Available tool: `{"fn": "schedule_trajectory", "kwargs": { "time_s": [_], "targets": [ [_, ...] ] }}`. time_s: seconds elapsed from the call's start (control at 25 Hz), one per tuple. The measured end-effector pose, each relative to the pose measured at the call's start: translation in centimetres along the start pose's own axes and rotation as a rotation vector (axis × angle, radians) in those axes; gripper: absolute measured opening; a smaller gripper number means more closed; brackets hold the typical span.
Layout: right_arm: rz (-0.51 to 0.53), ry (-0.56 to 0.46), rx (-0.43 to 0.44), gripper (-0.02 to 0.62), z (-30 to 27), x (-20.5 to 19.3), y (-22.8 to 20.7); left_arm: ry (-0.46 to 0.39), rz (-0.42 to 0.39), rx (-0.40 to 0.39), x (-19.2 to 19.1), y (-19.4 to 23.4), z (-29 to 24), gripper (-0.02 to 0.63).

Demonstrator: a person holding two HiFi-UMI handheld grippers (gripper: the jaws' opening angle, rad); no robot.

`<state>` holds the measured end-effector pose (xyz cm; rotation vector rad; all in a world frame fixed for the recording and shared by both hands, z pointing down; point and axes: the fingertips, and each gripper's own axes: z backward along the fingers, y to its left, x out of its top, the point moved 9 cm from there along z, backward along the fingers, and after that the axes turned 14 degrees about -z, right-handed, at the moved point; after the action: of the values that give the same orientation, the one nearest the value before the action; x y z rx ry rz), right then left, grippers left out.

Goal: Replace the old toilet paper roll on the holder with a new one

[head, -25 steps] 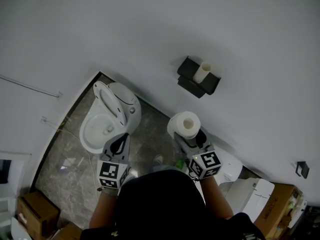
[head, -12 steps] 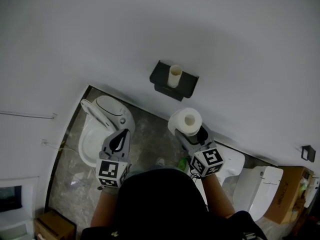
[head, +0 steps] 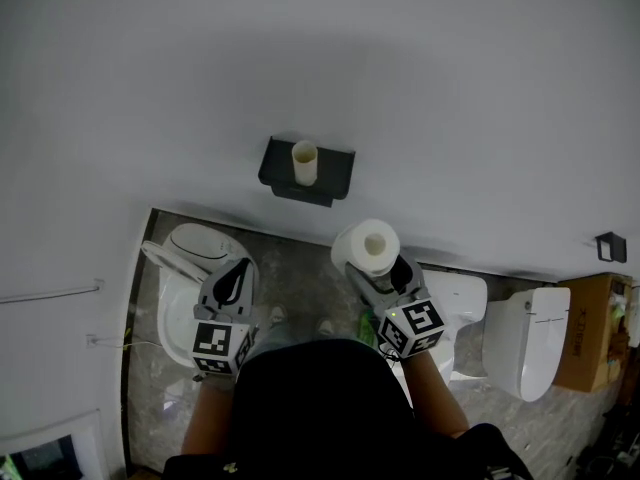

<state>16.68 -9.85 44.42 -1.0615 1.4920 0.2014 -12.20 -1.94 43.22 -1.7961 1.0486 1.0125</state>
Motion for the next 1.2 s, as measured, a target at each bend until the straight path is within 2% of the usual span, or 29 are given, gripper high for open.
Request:
{"fn": "schedule_trajectory", "kwargs": {
  "time_s": [0.32, 0.52, 0.68, 0.84, 0.92, 1.04, 1.2],
  "targets": [
    [-0.009, -0.032, -0.11, 0.347, -0.1, -0.3, 0.8, -0.04, -0.033, -0.123, 0.6, 2.4, -3.8, 0.015],
    [-0.021, -0.045, -0.173, 0.347, 0.1, -0.6, 1.4, -0.084, -0.11, -0.182, 1.8, 3.5, -5.9, 0.015],
    [-0.034, -0.062, -0.232, 0.347, 0.8, -1.0, 1.7, -0.121, -0.154, -0.209, 3.2, 4.2, -7.6, 0.015],
    [-0.051, -0.084, -0.293, 0.347, 1.8, -1.4, 1.9, -0.169, -0.15, -0.214, 4.9, 4.9, -9.3, 0.017],
    [-0.057, -0.098, -0.326, 0.347, 2.5, -1.6, 2.0, -0.188, -0.163, -0.227, 5.9, 5.2, -10.1, 0.048],
    [-0.068, -0.121, -0.376, 0.347, 3.5, -1.9, 2.2, -0.21, -0.182, -0.239, 7.2, 5.5, -11.1, 0.136],
    [-0.085, -0.147, -0.445, 0.347, 4.9, -2.3, 2.4, -0.232, -0.22, -0.264, 8.6, 5.3, -12.6, 0.2]
  ]
}}
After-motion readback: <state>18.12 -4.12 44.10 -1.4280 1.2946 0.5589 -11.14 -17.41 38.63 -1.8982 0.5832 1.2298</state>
